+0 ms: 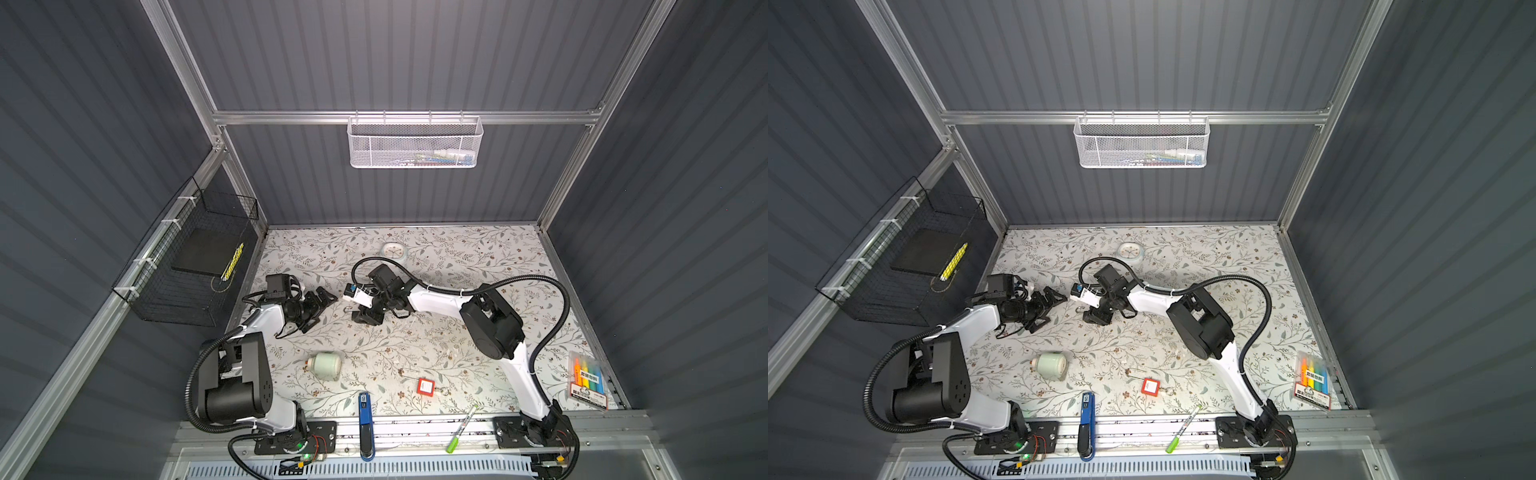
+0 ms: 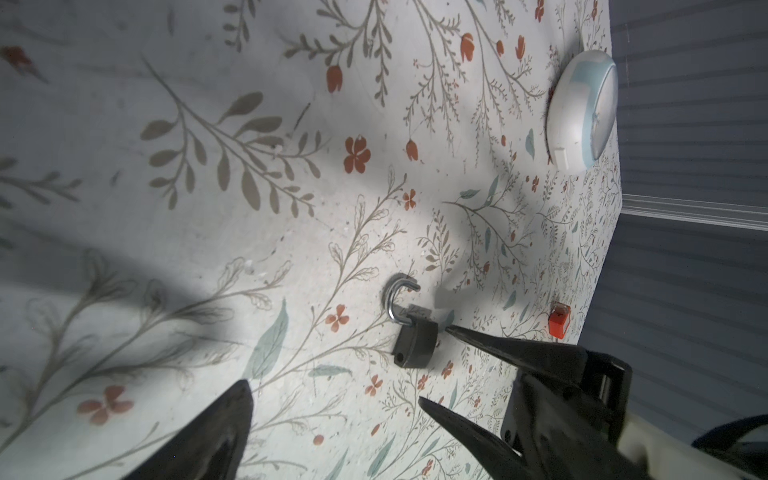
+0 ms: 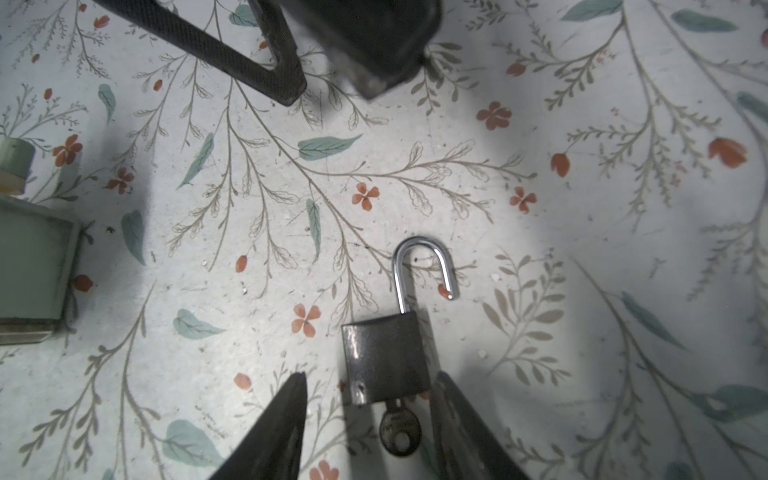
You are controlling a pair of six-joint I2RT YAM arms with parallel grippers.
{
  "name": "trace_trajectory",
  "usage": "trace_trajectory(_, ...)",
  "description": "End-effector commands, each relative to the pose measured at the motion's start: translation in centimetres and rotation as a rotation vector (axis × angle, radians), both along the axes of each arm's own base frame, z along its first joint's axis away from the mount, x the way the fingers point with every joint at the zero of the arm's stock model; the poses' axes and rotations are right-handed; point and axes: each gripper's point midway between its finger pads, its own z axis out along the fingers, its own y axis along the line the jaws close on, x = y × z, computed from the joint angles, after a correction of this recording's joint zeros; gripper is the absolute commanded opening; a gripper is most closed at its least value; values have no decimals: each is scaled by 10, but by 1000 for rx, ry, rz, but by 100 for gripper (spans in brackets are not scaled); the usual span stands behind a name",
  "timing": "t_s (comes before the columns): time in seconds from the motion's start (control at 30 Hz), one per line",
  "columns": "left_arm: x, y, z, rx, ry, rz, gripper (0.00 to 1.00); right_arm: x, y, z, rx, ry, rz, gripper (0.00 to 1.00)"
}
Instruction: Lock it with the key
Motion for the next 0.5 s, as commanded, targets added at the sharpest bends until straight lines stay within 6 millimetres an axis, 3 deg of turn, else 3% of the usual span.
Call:
trace_trajectory(0.0, -9, -4, -1, -30, 15, -9, 100, -1, 4, -8, -27, 9, 13, 52)
trace_trajectory(0.3, -15, -5, -6, -33, 32, -12, 98, -3, 6, -17, -77, 22, 26, 48)
trace_trajectory(0.47, -17, -5, -6, -36, 39, -13, 98, -1, 8, -21, -96, 7, 16, 52)
